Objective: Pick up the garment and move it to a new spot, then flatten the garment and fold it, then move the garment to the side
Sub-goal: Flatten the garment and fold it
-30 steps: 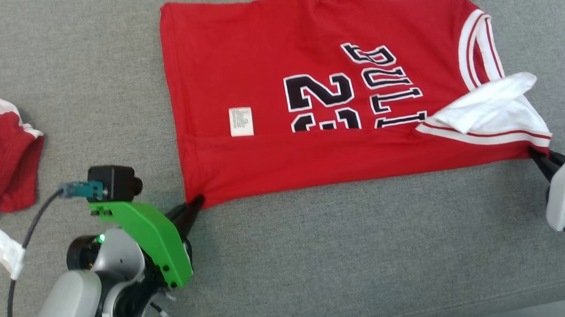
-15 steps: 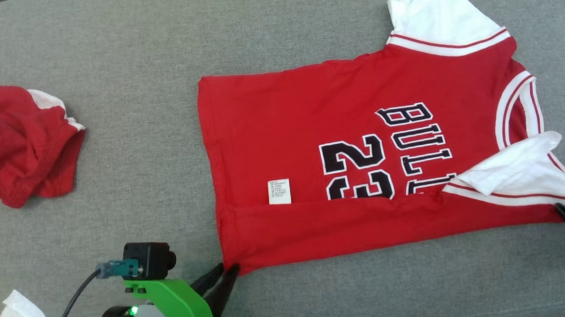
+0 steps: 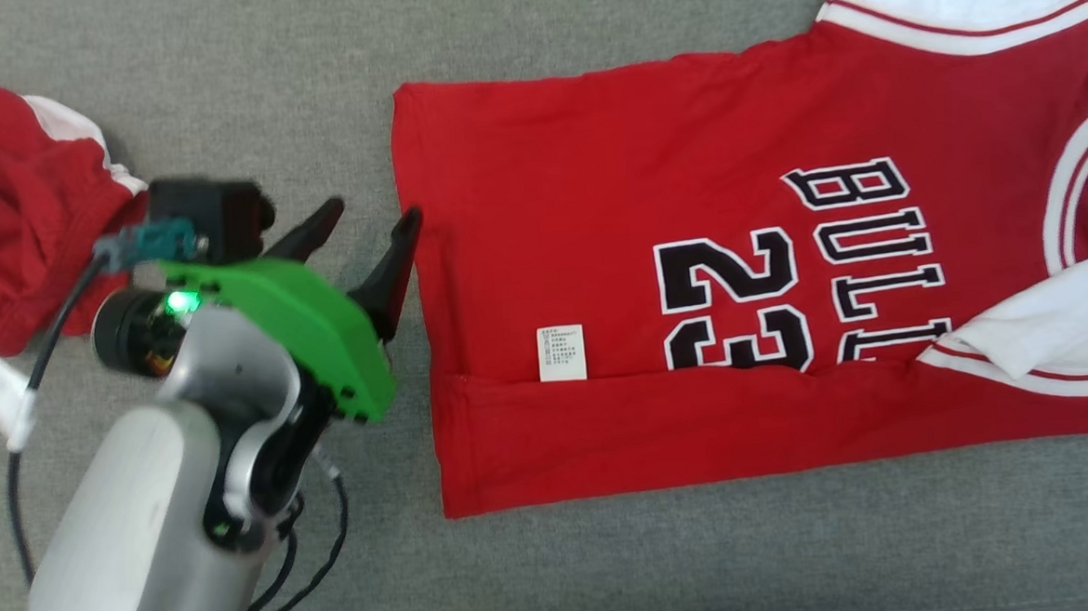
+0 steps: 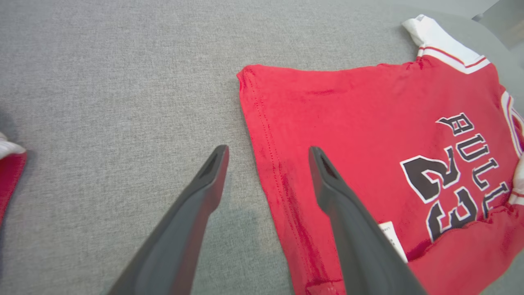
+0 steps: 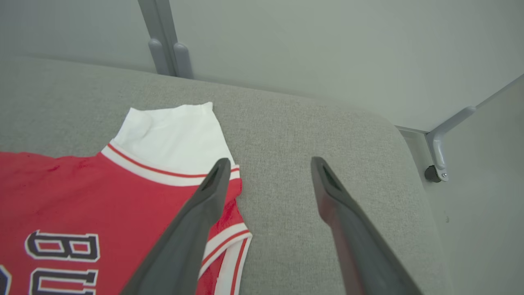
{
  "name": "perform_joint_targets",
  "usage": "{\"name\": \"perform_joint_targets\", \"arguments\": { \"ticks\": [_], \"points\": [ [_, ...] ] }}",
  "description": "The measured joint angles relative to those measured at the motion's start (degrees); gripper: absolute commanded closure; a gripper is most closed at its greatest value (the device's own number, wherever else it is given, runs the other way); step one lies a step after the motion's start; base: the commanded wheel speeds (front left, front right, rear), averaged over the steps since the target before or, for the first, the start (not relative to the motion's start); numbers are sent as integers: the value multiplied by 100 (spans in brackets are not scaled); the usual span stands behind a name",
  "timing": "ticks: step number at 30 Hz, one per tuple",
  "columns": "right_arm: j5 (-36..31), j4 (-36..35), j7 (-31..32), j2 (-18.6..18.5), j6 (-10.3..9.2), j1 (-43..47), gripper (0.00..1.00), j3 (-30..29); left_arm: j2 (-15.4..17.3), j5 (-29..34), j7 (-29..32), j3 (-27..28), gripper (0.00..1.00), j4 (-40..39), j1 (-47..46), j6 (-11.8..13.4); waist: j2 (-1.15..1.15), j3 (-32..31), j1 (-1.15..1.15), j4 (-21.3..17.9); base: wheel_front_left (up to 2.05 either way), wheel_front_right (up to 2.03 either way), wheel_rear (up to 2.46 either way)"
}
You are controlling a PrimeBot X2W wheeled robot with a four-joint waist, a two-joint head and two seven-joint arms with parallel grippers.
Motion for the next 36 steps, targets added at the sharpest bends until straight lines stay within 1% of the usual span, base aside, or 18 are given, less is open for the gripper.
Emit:
{"name": "perform_joint_targets", "arguments": {
  "ticks": [2,5,7,9,11,13,18,21,24,35,36],
  "points": [
    [-313,374,-13,159,-2,-864,0,280,-270,107,-18,-108,0,472,-537,-4,0,216,0,59,0,0,0],
    [-890,1112,-87,482,1,-1953,0,755,-533,393,-281,-189,0,1249,-1318,-13,0,575,1,167,0,0,0],
    [-1150,1603,-193,709,0,-2459,0,843,-726,445,-431,-242,0,1611,-1591,-52,0,771,2,244,0,0,0],
    [-1379,2052,-325,832,1,-2757,0,925,-912,445,-546,-299,0,1918,-1757,-108,0,929,2,335,0,0,0],
    [-1545,2533,-405,900,-1,-2893,0,1043,-1012,447,-642,-358,0,2127,-1924,-189,0,1046,2,468,0,0,0],
    [-1637,2838,-492,945,0,-2997,0,1141,-1104,446,-703,-400,0,2261,-2003,-242,0,1120,2,584,0,0,0],
    [-1689,3361,-747,915,0,-3205,0,1178,-1165,435,-813,-453,0,2424,-2164,-391,0,1276,1,757,0,0,0],
    [-1718,3531,-809,820,1,-3306,0,1196,-1162,408,-806,-489,0,2437,-2201,-488,0,1293,1,777,0,0,0],
    [-1684,3657,-886,743,1,-3344,0,1228,-1198,204,-706,-454,0,2408,-2202,-558,0,1283,0,782,0,0,0],
    [-1563,3956,-1006,828,-7,-3450,0,1522,-1257,20,-450,-564,0,2202,-2220,-602,0,1207,0,699,0,0,0],
    [-1561,3977,-1038,829,-8,-3449,55,1572,-1259,20,-450,-575,51,2226,-2224,-603,0,1195,1,690,0,0,0]
  ]
}}
